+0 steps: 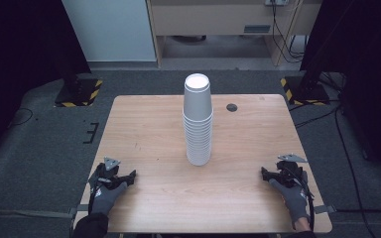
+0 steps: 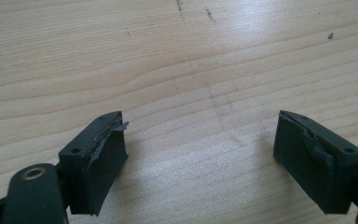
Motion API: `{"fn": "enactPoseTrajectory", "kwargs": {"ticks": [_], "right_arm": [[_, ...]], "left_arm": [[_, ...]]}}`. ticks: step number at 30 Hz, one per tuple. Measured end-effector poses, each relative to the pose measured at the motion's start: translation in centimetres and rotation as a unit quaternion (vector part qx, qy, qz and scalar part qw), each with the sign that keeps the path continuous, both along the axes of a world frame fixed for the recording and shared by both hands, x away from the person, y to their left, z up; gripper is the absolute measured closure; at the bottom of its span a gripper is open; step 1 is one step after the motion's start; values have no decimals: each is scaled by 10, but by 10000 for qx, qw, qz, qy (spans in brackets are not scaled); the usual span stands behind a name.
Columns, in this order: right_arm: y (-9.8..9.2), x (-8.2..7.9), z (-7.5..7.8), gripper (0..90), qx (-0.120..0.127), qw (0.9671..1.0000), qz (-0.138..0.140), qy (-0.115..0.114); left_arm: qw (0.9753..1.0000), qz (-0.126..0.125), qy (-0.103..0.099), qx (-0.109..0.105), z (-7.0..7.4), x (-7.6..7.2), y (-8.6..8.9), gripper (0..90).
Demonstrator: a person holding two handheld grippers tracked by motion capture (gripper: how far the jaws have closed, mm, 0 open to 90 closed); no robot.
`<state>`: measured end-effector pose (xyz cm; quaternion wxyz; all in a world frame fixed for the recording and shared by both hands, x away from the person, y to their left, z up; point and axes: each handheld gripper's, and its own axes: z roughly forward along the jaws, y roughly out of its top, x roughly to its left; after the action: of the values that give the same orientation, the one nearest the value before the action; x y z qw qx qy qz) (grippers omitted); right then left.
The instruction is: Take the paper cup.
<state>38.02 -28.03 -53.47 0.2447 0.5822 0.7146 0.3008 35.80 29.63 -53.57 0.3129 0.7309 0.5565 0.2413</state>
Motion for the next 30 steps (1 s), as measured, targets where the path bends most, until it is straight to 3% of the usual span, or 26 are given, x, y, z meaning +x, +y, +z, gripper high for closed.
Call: {"fn": "enactPoseTrajectory", "kwargs": {"ticks": [11,15,24,30], "right_arm": [[8,-9,19,106,149,9988,192,-417],[15,-13,30,113,200,9968,354,-682],[24,-17,44,113,373,9940,492,-906],[33,-19,56,112,522,9901,661,-1124]], "left_arm": [[10000,22,57,8,0,1,0,96],[10000,33,74,16,-1,1,0,86],[10000,17,91,17,-1,2,0,74],[9999,7,101,20,-1,2,0,70]]}}
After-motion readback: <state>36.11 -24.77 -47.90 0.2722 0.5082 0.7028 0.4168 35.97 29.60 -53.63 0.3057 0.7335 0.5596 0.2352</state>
